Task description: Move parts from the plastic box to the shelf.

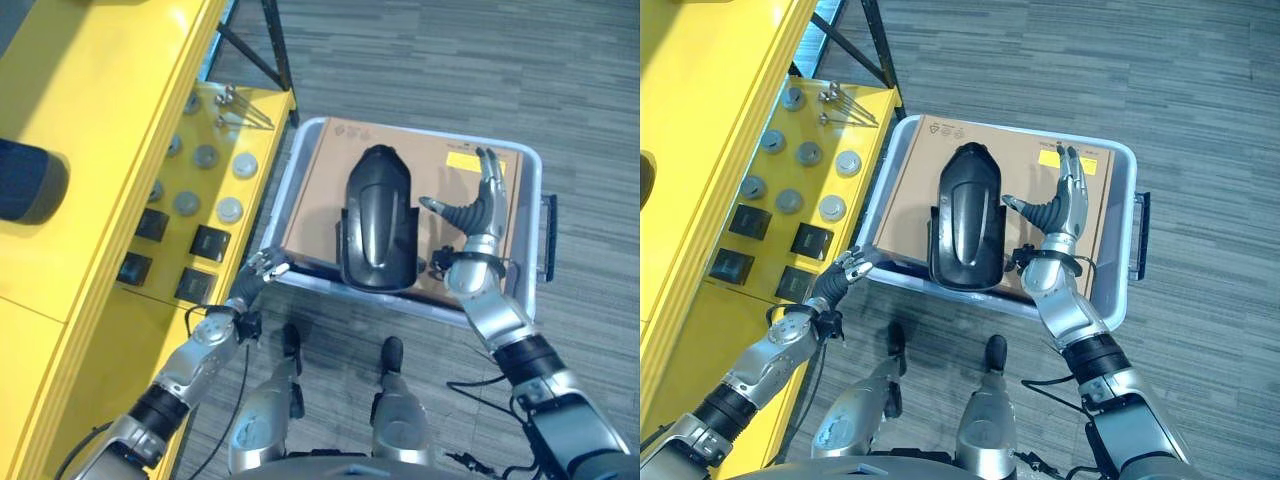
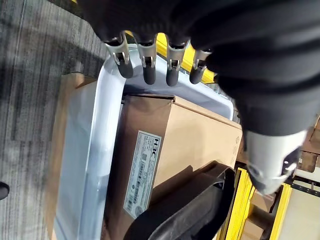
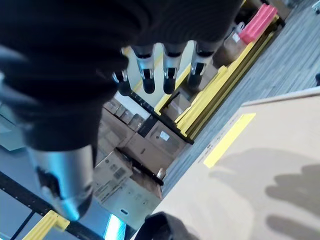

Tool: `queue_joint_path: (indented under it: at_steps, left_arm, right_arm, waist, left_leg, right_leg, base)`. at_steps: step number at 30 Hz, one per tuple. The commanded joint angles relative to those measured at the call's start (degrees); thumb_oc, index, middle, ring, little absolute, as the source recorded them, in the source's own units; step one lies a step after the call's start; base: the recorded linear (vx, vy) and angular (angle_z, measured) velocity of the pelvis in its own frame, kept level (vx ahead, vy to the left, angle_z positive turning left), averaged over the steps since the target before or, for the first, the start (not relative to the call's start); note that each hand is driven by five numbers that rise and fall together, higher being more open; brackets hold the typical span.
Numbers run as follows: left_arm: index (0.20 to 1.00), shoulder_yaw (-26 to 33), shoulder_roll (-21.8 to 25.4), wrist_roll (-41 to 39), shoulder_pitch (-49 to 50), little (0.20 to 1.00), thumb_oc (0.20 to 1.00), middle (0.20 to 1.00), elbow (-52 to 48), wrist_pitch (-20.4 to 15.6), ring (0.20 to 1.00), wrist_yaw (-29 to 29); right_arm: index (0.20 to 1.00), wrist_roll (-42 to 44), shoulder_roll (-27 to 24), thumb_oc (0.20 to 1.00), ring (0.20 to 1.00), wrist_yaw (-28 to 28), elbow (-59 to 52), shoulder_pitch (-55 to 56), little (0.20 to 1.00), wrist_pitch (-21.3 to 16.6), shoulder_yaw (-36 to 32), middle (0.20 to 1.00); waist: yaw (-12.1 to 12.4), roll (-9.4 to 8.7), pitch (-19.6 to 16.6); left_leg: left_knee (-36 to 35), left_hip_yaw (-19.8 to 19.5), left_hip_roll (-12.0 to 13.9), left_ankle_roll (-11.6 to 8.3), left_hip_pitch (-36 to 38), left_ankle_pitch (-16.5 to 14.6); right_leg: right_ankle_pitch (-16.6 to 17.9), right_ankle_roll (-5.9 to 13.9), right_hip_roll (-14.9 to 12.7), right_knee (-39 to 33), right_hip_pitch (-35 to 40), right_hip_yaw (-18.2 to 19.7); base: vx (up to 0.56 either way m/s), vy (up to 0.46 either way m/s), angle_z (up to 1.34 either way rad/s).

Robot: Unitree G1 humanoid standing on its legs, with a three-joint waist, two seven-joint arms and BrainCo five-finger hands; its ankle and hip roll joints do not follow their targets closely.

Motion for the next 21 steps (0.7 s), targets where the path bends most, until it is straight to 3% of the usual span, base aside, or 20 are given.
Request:
queue_joint_path:
  at_steps: [1, 12, 14, 16, 20, 21]
  left_arm:
    - [1.0, 0.3, -0.8, 0.9, -0.8, 1.0, 1.0, 1.0, -1.7, -3.2, 1.0, 1.0]
    - [1.0, 0.0, -0.3, 1.2, -0.8, 1.0, 1.0, 1.0, -0.9, -3.2, 1.0, 0.5]
    - [1.0, -0.3, -0.2, 1.0, -1.4, 1.0, 1.0, 1.0, -0.6, -3.2, 1.0, 0.6]
    - [1.0, -0.6, 0.1, 0.9, -1.8, 1.0, 1.0, 1.0, 0.0, -3.4, 1.0, 0.2]
    - [1.0, -1.3, 0.6, -0.3, -2.9, 1.0, 1.0, 1.0, 0.5, -3.2, 1.0, -0.9]
    - [1.0, -1.4, 0.6, 0.0, -3.3, 1.0, 1.0, 1.0, 0.6, -3.1, 1.0, -1.1]
  right_arm:
    - [1.0, -2.8, -1.9, 1.0, 1.0, 1.0, -2.6, -2.6, 1.0, -2.0, 0.2, 1.0]
    - [1.0, -0.3, -0.3, 1.0, 1.0, 12.4, 4.6, -4.7, 1.0, 3.5, 6.6, 1.0]
    - [1.0, 1.2, 0.4, 1.0, 1.0, 14.8, 7.4, -5.5, 1.0, 7.2, 8.8, 1.0]
    - [1.0, 2.4, 1.3, 1.0, 1.0, 20.0, 10.9, -6.0, 1.0, 13.5, 10.6, 1.0]
    - [1.0, 2.5, 3.2, 1.0, 1.0, 25.1, 20.7, -7.2, 1.0, 18.4, 14.3, 1.0]
    - [0.432, 3.6, 3.6, 0.432, 0.432, 25.8, 22.7, -7.8, 0.432, 18.6, 15.1, 0.432]
  waist:
    - [0.1, -1.89, -1.9]
    - [1.2, -2.0, -1.6]
    - [1.6, -2.18, -1.5]
    - [1.9, -2.34, -1.5]
    - [2.8, -2.44, -1.3]
    - [3.0, -2.45, -1.3]
  left_leg:
    - [-0.2, 2.6, 0.0, -1.53, 4.3, -7.1]
    - [-0.2, 2.5, 0.1, -1.72, 3.9, -6.8]
    - [-0.2, 2.2, 0.0, -1.72, 3.7, -6.8]
    - [-0.2, 2.2, 0.1, -1.8, 3.7, -6.8]
    - [-0.2, 2.0, 0.2, -1.93, 3.5, -6.6]
    - [-0.2, 1.9, 0.3, -1.95, 3.4, -6.5]
  right_leg:
    - [-3.8, -1.12, -0.5, 2.5, -0.6, 0.4]
    - [-3.7, -1.14, -0.7, 2.4, -0.7, -0.3]
    - [-3.7, -1.16, -0.7, 2.4, -0.8, -0.4]
    - [-3.8, -1.17, -0.7, 2.5, -0.8, -0.6]
    - [-3.7, -1.27, -0.8, 2.5, -0.7, -1.1]
    - [-3.6, -1.3, -0.8, 2.5, -0.7, -1.2]
  base:
    - [0.01, 0.01, -0.1]
    - [0.0, 0.0, -0.02]
    - [0.0, -0.018, 0.01]
    - [0.0, -0.037, 0.01]
    - [-0.01, -0.049, 0.03]
    - [-0.04, -0.065, 0.06]
